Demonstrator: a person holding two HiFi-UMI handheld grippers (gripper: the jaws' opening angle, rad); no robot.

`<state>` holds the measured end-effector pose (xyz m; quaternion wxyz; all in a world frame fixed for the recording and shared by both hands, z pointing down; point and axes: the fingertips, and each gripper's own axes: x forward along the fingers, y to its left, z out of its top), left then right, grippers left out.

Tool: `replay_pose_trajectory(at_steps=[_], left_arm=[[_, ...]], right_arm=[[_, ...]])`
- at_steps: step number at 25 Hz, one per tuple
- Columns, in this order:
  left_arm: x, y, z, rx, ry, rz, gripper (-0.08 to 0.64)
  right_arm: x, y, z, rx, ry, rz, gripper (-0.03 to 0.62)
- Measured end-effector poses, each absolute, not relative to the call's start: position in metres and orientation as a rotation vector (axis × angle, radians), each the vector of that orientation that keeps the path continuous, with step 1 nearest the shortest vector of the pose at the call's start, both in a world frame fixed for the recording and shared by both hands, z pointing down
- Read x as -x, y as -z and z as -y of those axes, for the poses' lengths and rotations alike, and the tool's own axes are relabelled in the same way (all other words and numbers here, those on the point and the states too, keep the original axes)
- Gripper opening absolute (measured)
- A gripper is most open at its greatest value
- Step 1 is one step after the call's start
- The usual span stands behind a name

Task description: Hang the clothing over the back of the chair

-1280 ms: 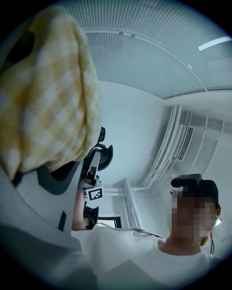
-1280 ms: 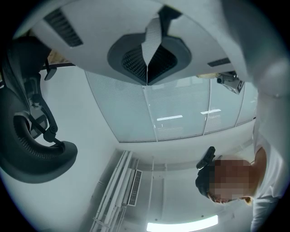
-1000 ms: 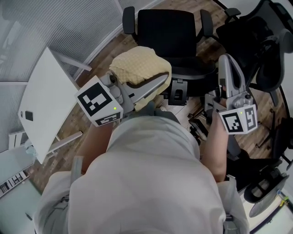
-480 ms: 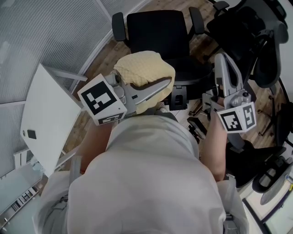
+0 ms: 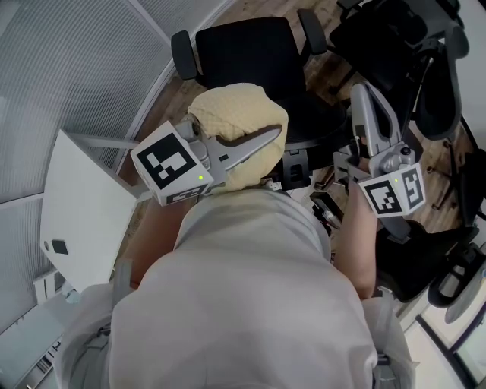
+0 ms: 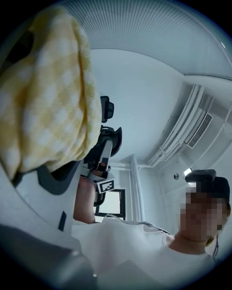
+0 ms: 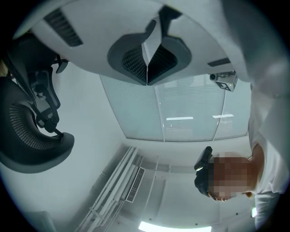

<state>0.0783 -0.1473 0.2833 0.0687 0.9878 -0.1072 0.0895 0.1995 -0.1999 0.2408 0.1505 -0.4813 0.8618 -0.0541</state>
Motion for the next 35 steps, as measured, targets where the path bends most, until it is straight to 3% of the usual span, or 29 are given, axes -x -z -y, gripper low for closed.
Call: replay_pose_trajectory(at_steps=[28, 35], left_arm=[[-0.089, -0.341, 0.209, -2.881, -0.307, 0.179, 0.072], [-0.091, -0.365, 0.218, -2.874, -0.449, 0.19, 0.074]], right_arm=[[-0.201, -0.254, 0.206, 1.499, 0.179, -2.451, 0.021], [-0.203, -0.257, 0.206, 1.529, 0.183, -2.439, 0.021]])
